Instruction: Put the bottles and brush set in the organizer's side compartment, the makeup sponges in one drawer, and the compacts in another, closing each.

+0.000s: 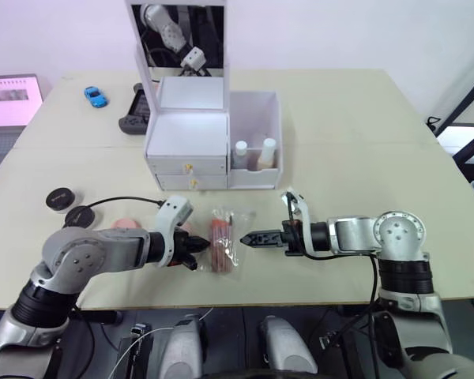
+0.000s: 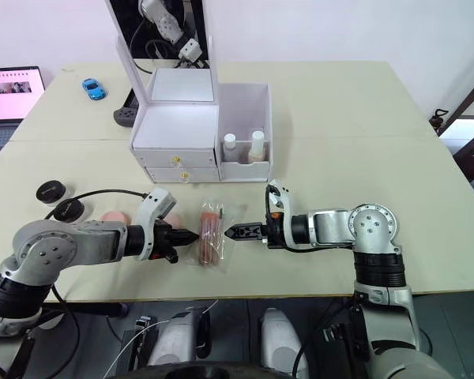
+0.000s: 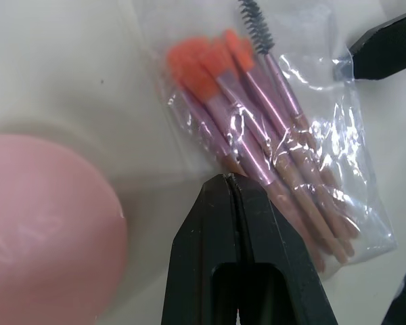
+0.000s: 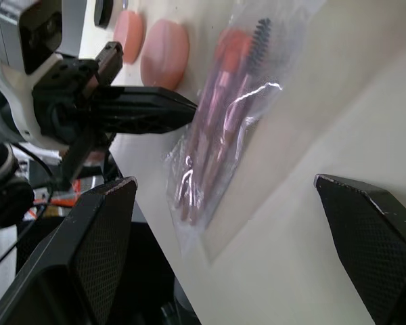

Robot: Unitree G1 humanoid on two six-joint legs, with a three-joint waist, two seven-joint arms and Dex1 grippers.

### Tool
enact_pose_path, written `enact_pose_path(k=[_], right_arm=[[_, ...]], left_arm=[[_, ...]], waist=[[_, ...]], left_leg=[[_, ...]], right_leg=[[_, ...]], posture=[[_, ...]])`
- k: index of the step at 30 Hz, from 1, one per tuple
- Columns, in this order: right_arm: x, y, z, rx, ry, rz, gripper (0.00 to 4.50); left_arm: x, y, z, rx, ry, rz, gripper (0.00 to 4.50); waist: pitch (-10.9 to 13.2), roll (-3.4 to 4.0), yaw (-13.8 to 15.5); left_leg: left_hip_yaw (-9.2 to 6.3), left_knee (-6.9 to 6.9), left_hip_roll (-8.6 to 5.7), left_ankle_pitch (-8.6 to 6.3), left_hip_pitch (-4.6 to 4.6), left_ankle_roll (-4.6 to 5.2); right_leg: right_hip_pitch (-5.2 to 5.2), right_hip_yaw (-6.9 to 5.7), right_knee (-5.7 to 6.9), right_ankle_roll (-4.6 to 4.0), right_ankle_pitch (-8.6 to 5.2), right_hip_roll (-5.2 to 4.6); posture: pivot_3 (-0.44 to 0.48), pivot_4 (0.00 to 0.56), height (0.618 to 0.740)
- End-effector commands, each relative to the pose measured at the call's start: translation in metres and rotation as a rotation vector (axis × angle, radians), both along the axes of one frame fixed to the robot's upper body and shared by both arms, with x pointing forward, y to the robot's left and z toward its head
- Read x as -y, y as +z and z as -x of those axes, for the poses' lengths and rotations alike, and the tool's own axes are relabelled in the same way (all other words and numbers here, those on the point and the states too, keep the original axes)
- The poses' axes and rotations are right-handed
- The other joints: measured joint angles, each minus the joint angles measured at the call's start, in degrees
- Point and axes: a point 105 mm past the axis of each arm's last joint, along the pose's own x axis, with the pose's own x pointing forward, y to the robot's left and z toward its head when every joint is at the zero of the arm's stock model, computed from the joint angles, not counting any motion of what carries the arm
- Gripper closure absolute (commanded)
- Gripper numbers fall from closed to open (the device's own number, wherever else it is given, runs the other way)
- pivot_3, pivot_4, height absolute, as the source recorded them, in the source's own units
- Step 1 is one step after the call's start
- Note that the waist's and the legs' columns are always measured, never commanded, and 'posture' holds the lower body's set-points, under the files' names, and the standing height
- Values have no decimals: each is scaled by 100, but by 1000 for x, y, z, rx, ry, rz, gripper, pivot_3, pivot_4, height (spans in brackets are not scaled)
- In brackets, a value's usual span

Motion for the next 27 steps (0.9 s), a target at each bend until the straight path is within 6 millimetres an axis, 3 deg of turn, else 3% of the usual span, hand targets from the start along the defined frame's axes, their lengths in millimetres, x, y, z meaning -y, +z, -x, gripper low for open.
enact_pose_path(k=[1, 12, 18, 21, 27], right_arm=[[-14, -17, 10, -79, 27, 15, 0], [-65, -31, 0, -189, 27, -12, 0], [-77, -28, -3, -203, 60, -34, 0], [-82, -30, -8, -211, 39, -50, 911], [-85, -34, -16, -206, -13, -58, 3876]], left_arm=[[-4, -4, -2, 3, 21, -46, 4469], [-17, -5, 0, 2, 59, -89, 4469], [-24, -3, 3, 6, 72, -99, 4469], [-25, -4, 6, 2, 71, -104, 4500], [-26, -6, 10, 17, 47, -150, 4500]], waist=[[-15, -4, -1], [-100, -36, -130], [-100, -36, -166], [-100, -36, -165], [-102, -40, -171]], left_leg=[[-1, 0, 0, 0, 2, 0], [-8, -48, 10, -2, 60, 3], [-16, -75, 13, -2, 78, 3], [-16, -82, 16, -2, 79, 3], [-18, -86, 17, -3, 79, 2]], right_leg=[[2, 0, 0, -1, -1, 0], [17, 9, -3, -42, 0, 18], [14, 18, 0, -57, -7, 30], [10, 19, 1, -62, -9, 34], [6, 24, -3, -67, -12, 28]], posture=[[0, 150, 737], [0, 150, 737], [0, 150, 737], [0, 150, 737], [0, 150, 737]])
